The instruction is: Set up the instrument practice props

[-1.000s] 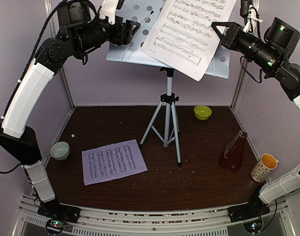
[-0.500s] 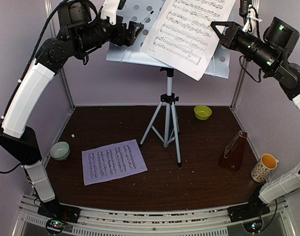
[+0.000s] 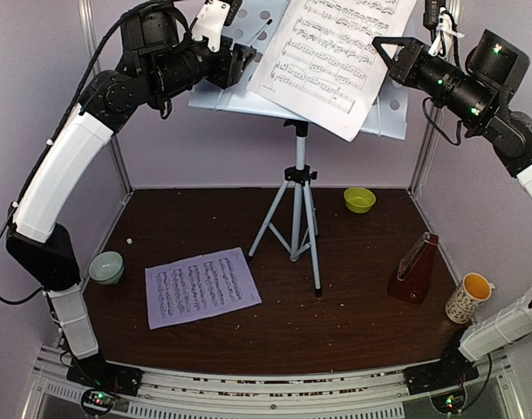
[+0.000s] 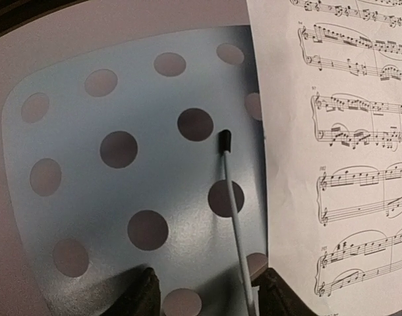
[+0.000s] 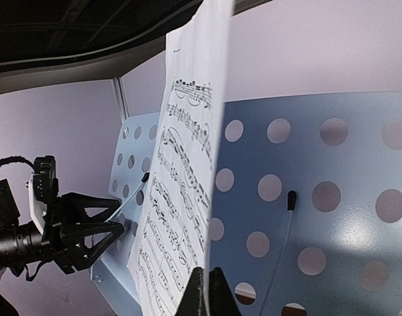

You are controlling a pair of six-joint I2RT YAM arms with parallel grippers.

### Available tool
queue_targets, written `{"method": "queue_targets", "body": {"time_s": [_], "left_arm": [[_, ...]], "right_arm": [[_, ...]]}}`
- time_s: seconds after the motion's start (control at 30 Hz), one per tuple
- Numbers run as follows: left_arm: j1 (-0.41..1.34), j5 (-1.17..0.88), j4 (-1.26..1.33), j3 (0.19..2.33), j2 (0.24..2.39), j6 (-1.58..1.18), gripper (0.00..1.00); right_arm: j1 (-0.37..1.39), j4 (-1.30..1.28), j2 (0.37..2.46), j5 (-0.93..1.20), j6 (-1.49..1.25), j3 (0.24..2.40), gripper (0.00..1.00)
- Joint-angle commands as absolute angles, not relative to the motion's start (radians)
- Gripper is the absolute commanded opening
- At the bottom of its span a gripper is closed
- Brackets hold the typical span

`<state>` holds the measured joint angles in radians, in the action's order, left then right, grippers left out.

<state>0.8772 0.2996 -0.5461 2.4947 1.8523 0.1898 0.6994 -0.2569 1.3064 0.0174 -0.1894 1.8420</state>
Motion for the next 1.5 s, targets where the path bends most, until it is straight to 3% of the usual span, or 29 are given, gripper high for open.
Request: {"method": "queue_targets", "body": {"time_s": [0.0,0.17,0.3,0.4,0.7,1.47], "left_arm": [[0.88,0.318,-0.5,2.52,1.858,0.214,0.48],[0.885,0.326,-0.479,2.516,1.85,0.219,0.33],[0.911,0.357,-0.415,2.474,1.826,0.258,0.29],[0.929,0.38,-0.332,2.409,1.799,0.288,0.25],[0.93,0.384,-0.034,2.149,1.68,0.281,0.0],[0.93,0.368,0.366,1.883,1.602,0.314,0.0]], "right_arm": [[0.692,-0.239,1.327,0.0,-0.182,1.883,0.0],[0.692,-0.236,1.346,-0.001,-0.172,1.903,0.0],[0.692,-0.239,1.36,-0.006,-0.164,1.918,0.0],[0.692,-0.243,1.369,-0.011,-0.156,1.927,0.0],[0.692,-0.255,1.411,-0.021,-0.097,1.976,0.0],[0.707,-0.266,1.48,-0.045,-0.029,2.06,0.0]]}}
